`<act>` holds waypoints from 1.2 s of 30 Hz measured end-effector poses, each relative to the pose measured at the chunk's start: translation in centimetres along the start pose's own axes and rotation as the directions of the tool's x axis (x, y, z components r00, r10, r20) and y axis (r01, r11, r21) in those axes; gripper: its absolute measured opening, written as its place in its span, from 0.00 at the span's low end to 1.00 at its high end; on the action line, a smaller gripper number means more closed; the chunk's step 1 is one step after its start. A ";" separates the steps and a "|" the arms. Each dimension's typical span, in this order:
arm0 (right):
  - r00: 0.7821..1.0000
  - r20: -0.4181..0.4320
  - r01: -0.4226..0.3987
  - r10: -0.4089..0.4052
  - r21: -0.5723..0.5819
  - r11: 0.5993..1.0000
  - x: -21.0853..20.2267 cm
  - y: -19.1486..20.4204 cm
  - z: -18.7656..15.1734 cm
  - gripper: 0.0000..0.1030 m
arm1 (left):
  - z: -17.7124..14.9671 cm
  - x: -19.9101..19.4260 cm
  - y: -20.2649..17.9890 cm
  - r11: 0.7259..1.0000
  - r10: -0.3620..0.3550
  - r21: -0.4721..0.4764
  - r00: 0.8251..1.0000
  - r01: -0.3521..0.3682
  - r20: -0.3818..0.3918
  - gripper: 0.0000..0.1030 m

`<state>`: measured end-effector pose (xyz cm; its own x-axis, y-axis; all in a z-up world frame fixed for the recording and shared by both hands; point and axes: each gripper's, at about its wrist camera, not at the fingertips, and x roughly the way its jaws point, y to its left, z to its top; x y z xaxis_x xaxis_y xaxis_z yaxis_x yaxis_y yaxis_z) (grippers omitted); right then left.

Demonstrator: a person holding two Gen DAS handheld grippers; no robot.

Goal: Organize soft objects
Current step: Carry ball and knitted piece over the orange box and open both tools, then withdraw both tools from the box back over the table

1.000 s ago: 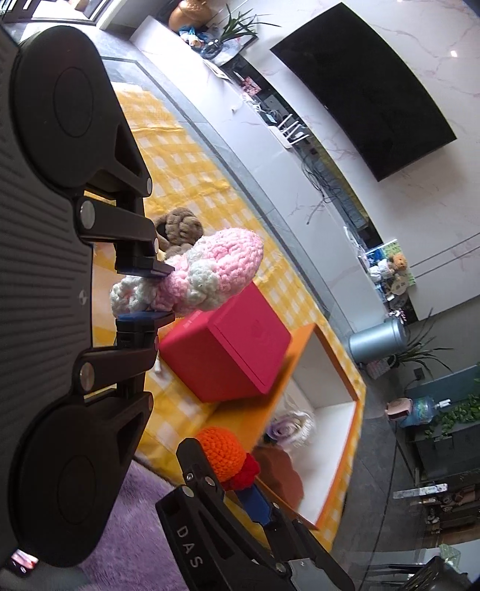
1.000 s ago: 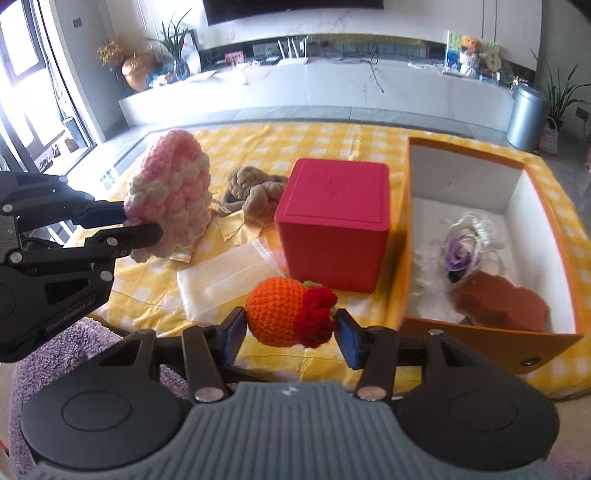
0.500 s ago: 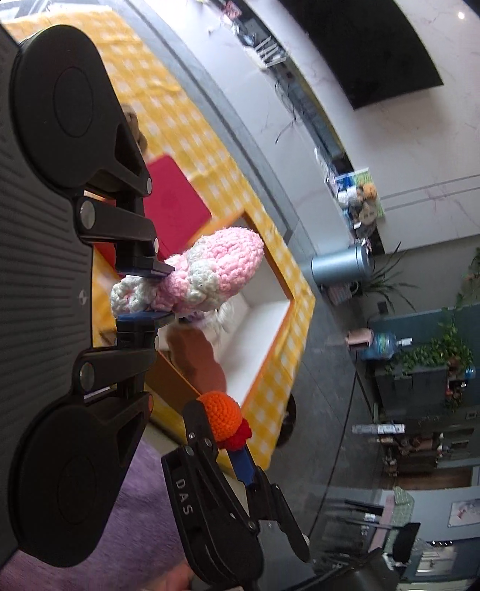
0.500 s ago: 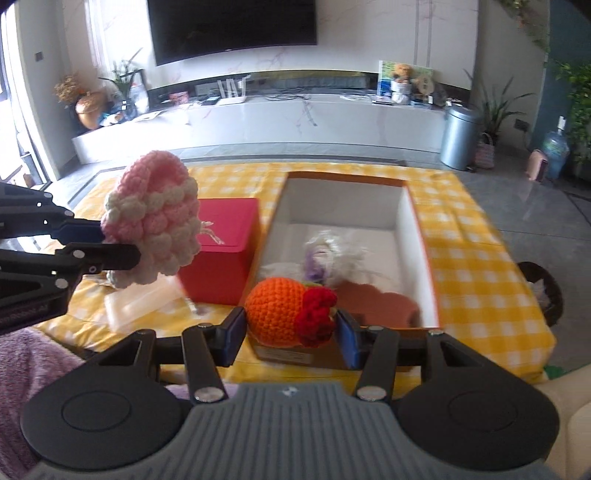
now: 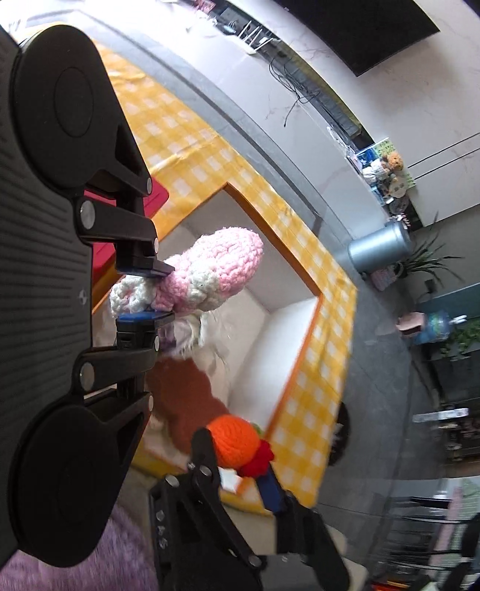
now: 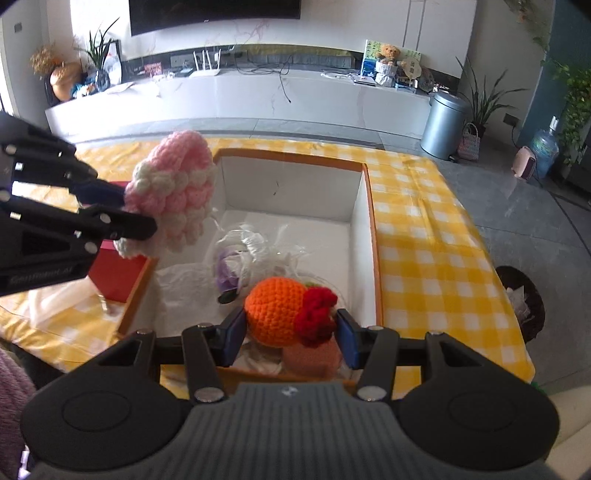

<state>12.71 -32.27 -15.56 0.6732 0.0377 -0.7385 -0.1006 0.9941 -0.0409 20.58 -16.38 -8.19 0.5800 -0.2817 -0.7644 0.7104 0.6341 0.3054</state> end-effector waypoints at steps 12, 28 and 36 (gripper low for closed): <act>0.991 -0.061 0.104 -0.119 -0.198 0.975 8.5 -0.6 1.7 0.50 | 0.6 7.3 -0.3 0.998 0.026 0.065 0.995 -0.019 -0.099 0.21; 0.983 -0.088 0.139 -0.164 -0.239 0.961 9.2 -0.4 1.8 0.60 | 0.1 6.4 0.6 1.000 -0.014 -0.010 0.993 0.013 -0.115 0.47; 0.980 -0.070 0.164 -0.185 -0.242 0.956 6.3 0.4 2.1 0.61 | -0.1 3.1 0.6 1.000 0.016 -0.004 0.997 -0.016 -0.072 0.51</act>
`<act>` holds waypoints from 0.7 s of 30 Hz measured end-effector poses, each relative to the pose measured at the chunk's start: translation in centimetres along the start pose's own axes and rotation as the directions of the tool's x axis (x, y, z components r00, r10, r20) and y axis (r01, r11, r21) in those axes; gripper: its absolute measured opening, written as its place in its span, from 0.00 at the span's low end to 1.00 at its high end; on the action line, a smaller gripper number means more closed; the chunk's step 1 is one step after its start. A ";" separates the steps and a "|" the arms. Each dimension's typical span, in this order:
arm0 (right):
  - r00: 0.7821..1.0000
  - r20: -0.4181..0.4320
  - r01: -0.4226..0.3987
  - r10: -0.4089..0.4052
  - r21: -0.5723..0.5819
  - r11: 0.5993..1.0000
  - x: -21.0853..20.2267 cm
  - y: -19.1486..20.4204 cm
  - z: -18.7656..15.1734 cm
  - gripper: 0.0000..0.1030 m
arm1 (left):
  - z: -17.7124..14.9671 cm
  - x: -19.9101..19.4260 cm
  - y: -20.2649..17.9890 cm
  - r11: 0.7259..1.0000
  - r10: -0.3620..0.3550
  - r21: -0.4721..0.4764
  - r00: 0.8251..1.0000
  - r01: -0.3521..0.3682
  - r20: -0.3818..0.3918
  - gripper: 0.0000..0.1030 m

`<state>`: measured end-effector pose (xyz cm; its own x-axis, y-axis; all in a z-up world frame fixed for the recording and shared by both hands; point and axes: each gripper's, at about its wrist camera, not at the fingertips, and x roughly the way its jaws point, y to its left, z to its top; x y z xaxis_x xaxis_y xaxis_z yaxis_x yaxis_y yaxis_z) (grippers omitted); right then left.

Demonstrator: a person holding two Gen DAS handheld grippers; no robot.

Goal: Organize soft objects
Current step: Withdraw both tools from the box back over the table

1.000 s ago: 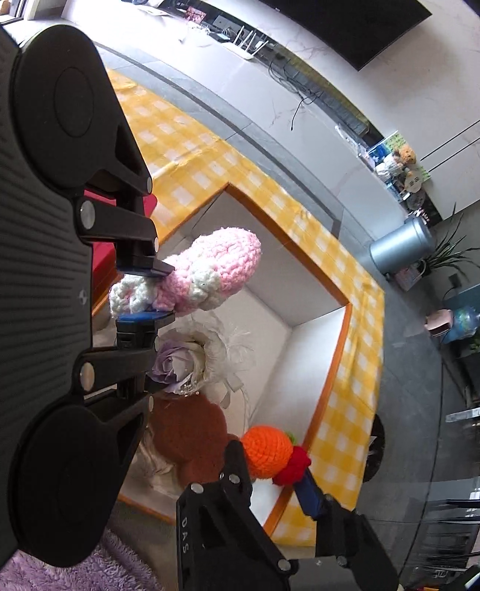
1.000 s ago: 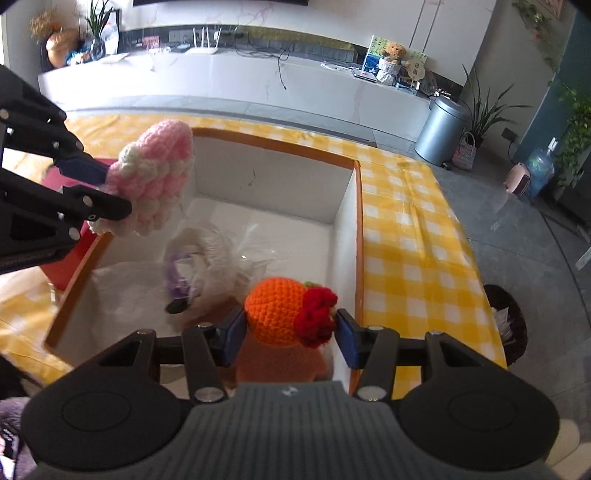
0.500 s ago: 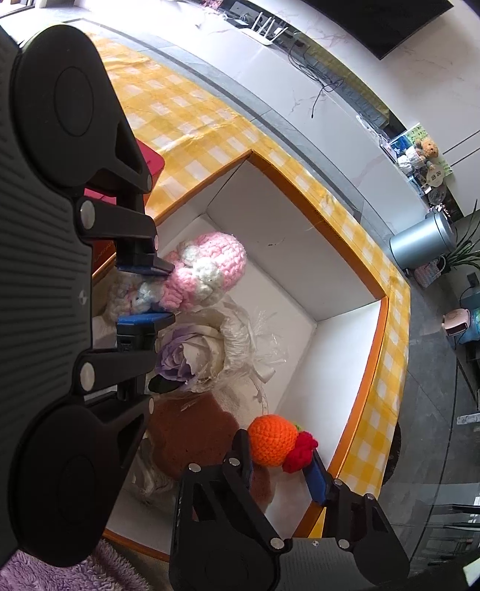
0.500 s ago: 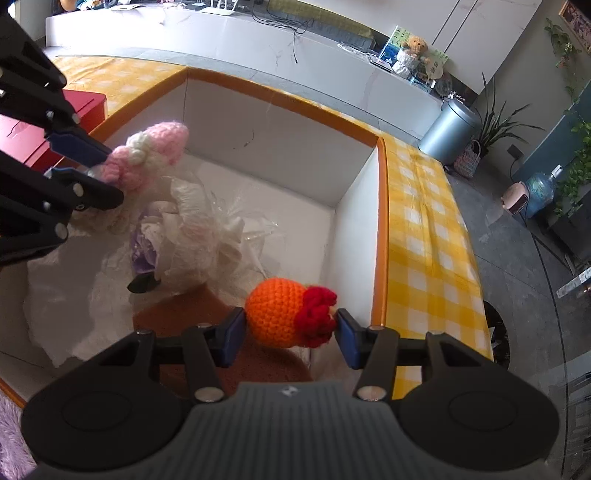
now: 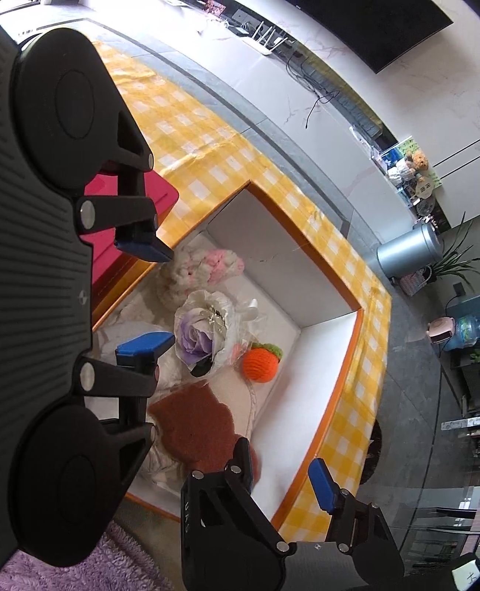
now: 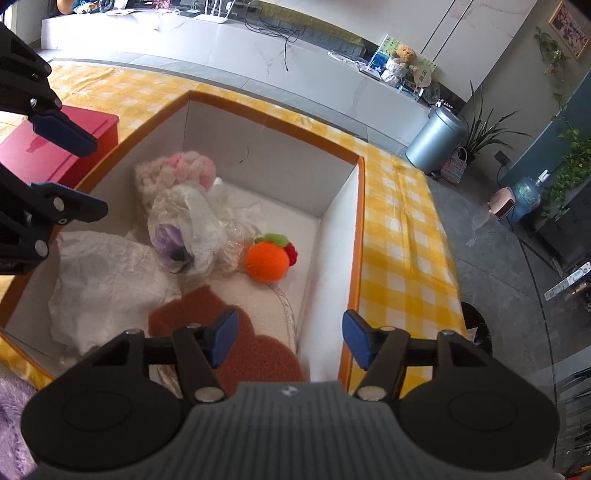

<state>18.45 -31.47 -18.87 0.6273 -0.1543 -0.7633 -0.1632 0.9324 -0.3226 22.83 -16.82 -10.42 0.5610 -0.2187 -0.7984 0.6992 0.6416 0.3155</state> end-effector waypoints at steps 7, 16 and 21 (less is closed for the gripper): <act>0.999 0.043 0.025 -0.025 -0.003 1.000 -3.8 0.3 0.2 0.67 | -0.9 -4.0 0.3 1.000 0.028 -0.010 0.998 -0.028 0.058 0.51; 0.993 0.117 -0.015 0.009 0.052 0.999 -9.7 1.6 -0.6 0.69 | -3.5 -10.9 0.9 0.997 0.059 -0.057 0.984 -0.050 0.166 0.51; 0.985 0.162 -0.081 0.061 0.117 0.990 -12.4 3.4 -2.0 0.69 | -6.4 -13.6 0.9 0.992 0.071 -0.119 0.980 -0.049 0.188 0.51</act>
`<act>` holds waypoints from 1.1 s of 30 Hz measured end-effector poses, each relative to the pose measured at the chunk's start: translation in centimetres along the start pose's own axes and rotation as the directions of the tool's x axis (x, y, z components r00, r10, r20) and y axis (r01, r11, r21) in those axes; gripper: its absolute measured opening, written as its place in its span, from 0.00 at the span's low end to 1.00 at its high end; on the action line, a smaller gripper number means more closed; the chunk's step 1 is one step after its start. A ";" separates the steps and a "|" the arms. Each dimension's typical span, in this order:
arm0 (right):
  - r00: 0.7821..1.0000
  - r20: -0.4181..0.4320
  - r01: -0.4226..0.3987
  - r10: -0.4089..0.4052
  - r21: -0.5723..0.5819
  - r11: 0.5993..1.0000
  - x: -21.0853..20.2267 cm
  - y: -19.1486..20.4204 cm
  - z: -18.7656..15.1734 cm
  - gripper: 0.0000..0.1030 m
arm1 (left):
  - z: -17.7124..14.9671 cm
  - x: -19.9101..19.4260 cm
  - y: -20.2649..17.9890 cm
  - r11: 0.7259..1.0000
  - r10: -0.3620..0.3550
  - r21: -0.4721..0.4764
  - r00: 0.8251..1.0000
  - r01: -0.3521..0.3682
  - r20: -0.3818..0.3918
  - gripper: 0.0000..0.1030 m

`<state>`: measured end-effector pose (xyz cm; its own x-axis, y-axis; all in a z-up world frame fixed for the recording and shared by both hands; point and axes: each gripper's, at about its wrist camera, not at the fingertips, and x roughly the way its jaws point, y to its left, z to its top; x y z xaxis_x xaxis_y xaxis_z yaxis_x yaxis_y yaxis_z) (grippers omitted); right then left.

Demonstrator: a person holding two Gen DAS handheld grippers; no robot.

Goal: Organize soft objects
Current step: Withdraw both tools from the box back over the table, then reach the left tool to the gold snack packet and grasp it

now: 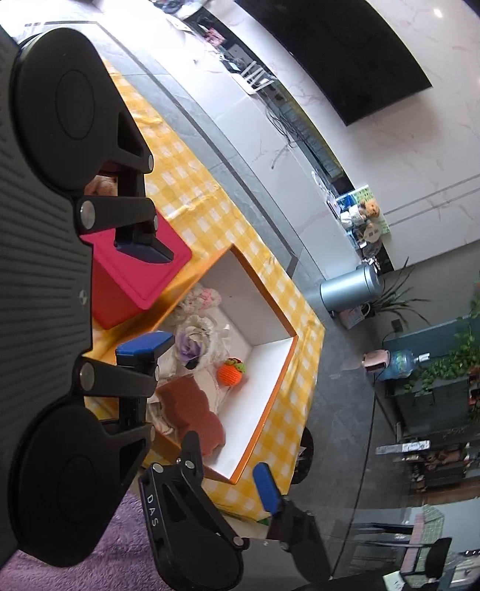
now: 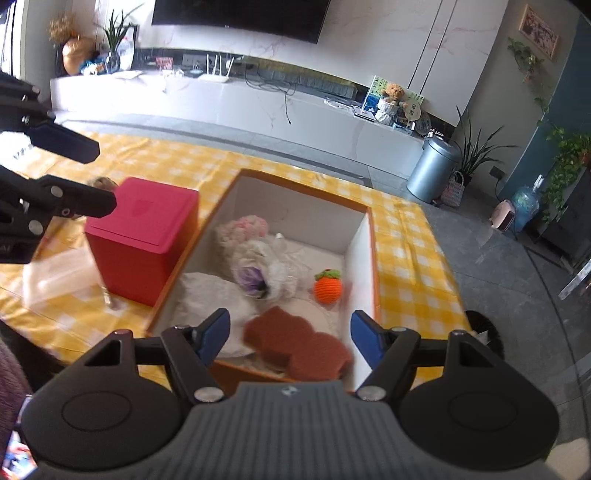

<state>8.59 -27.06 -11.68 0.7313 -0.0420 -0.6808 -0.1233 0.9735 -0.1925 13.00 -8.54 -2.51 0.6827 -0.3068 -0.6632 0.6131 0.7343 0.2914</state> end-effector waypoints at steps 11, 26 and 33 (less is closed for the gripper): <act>0.995 0.029 -0.094 0.091 0.173 0.980 -3.2 5.1 -3.5 0.69 | -6.5 -4.1 2.1 0.976 0.001 -0.218 1.000 -0.003 -0.010 0.51; 0.984 0.078 -0.178 0.163 0.263 0.948 -4.0 11.7 -6.3 0.70 | -16.3 -7.3 5.1 0.857 0.080 -0.508 0.996 -0.086 -0.034 0.51; 0.982 0.070 -0.187 0.175 0.247 0.951 -3.0 14.3 -6.4 0.70 | -19.7 -8.4 6.4 0.822 0.134 -0.551 0.989 -0.144 -0.059 0.48</act>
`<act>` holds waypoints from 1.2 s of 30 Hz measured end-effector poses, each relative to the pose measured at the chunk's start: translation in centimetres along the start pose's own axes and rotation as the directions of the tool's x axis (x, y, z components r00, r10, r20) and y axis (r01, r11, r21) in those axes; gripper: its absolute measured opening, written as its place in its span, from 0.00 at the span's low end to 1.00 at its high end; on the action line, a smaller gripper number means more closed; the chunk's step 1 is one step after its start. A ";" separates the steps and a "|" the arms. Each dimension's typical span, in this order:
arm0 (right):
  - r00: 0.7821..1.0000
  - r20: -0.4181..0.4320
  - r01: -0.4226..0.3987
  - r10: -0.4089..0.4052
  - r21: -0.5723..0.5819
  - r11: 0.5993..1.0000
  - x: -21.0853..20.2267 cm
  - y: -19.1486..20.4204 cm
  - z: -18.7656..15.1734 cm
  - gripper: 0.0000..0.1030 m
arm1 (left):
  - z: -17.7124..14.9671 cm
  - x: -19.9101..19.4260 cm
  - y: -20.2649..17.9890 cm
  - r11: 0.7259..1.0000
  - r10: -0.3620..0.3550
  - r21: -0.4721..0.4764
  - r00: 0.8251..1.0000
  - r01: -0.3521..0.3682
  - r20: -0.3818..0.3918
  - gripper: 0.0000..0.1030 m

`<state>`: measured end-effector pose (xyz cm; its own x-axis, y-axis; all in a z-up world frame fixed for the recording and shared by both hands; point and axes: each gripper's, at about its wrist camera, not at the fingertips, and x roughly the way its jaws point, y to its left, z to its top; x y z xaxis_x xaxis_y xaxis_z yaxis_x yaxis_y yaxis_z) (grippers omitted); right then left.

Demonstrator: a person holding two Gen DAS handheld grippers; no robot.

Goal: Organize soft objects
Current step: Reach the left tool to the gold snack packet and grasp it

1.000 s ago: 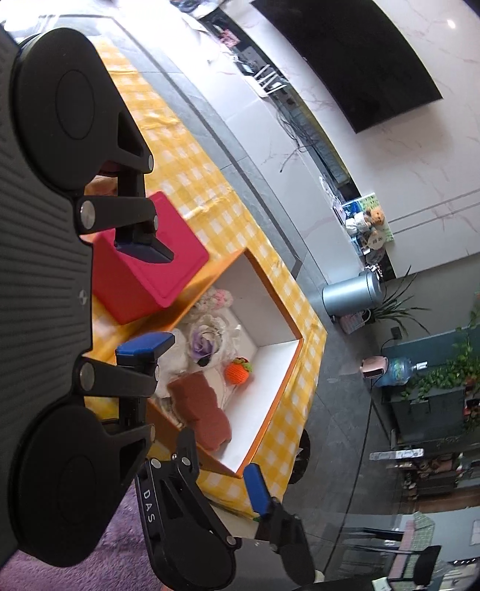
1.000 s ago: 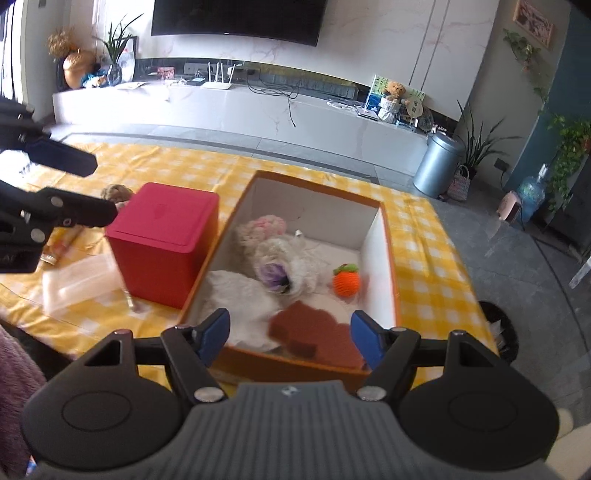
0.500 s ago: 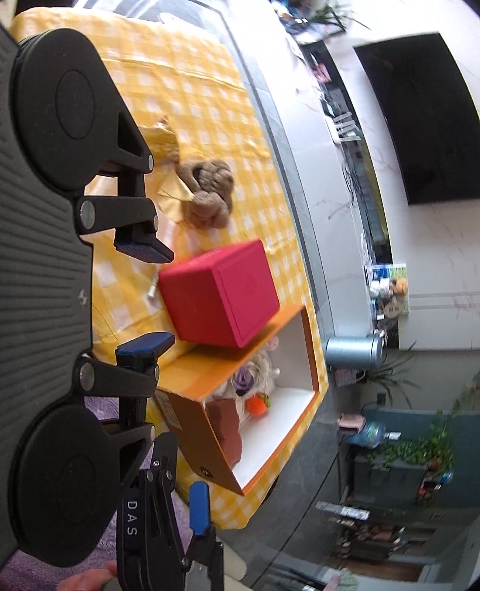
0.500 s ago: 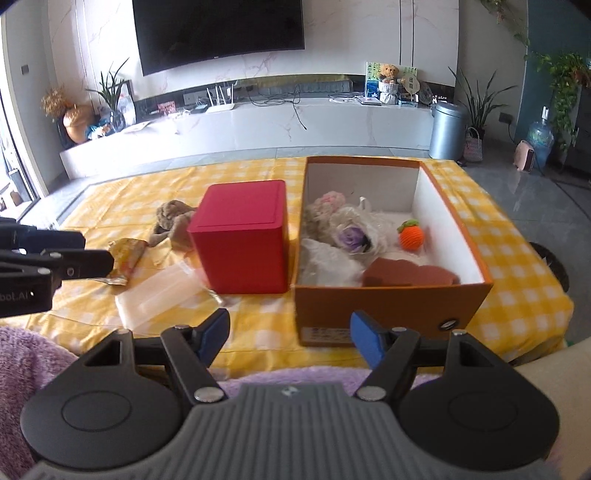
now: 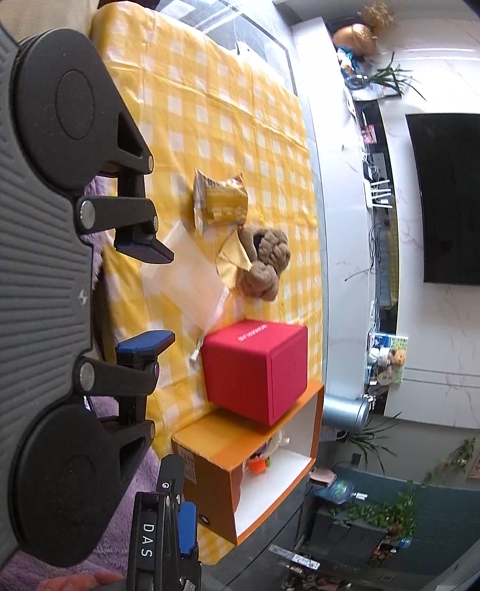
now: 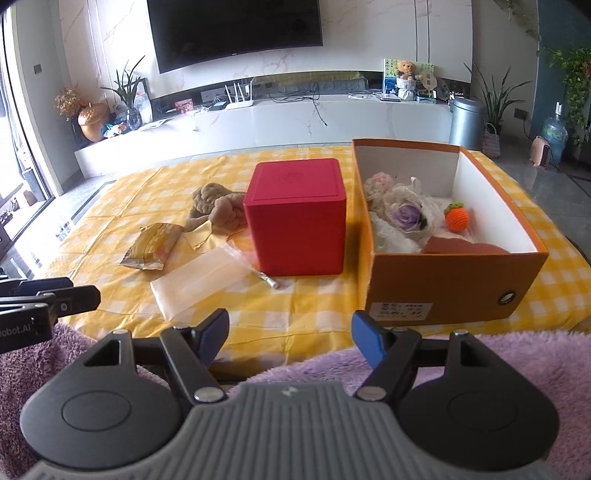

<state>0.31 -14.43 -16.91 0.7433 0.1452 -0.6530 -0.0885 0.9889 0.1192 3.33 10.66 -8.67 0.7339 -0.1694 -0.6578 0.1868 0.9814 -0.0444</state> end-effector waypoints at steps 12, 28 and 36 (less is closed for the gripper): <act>0.999 -0.035 -0.041 0.038 -0.096 0.995 2.2 3.5 -0.4 0.71 | -0.8 0.5 2.9 0.999 0.004 -0.043 0.999 -0.006 -0.037 0.48; 0.987 -0.126 -0.122 0.103 -0.148 0.982 7.8 7.7 0.1 0.81 | 0.1 3.7 7.4 0.994 0.011 -0.105 0.995 -0.022 -0.102 0.48; 0.980 -0.164 -0.138 0.111 -0.164 0.977 12.0 9.2 1.5 0.81 | 2.2 6.7 9.0 0.998 0.010 -0.063 0.991 -0.019 -0.133 0.48</act>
<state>9.43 -3.62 -22.47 0.6099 0.2571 -0.7496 -0.2977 0.9510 0.0839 11.38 18.19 -11.81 0.6423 -0.1458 -0.7524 0.1315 0.9881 -0.0792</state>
